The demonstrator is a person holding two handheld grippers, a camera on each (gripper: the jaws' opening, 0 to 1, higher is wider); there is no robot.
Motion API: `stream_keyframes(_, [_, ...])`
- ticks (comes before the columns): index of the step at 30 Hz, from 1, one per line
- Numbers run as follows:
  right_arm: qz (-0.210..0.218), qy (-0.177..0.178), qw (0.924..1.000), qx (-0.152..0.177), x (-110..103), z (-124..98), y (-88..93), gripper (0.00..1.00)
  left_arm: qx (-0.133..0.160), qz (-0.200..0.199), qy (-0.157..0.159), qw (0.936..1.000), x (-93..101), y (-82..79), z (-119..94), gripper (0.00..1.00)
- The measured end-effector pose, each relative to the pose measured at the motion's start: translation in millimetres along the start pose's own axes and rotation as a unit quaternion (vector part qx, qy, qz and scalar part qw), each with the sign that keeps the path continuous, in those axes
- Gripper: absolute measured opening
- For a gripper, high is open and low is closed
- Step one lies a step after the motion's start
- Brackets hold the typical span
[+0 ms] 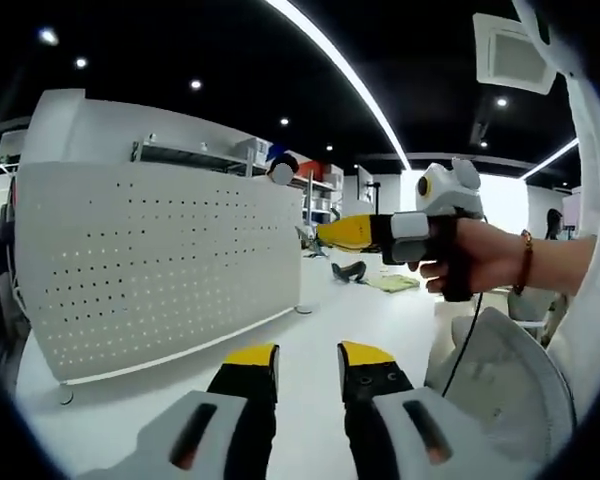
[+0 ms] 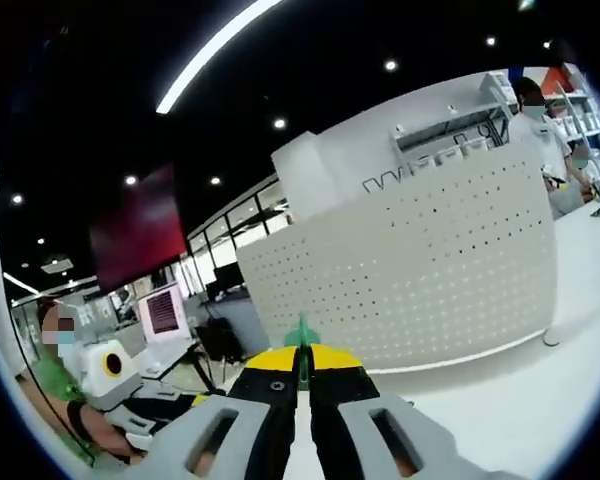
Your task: Insert the hook assembly into the mounting plate slot until the hook locks in place.
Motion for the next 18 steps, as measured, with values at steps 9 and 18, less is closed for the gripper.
stream_keyframes(9, [-0.039,0.018,0.9989,0.018,14.7,10.7,-28.6,0.02,-0.006,0.006,-0.006,0.9999,-1.6,3.5,-3.3,0.30])
stream_keyframes(18, [-0.071,0.024,0.9968,0.027,18.4,22.7,-45.1,0.02,-0.003,-0.008,-0.023,0.9997,-9.4,8.6,-12.7,0.29])
Point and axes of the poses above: the point that each gripper's makers call its tool centre point, and the gripper's own axes: z roughly forward along the fingers, x roughly to its right, y roughly out of its underside, the point moved 3 cm from there along -z, roughly backward along the fingers, and after that the axes turned 6 degrees about -x, right-handed, at the moved point
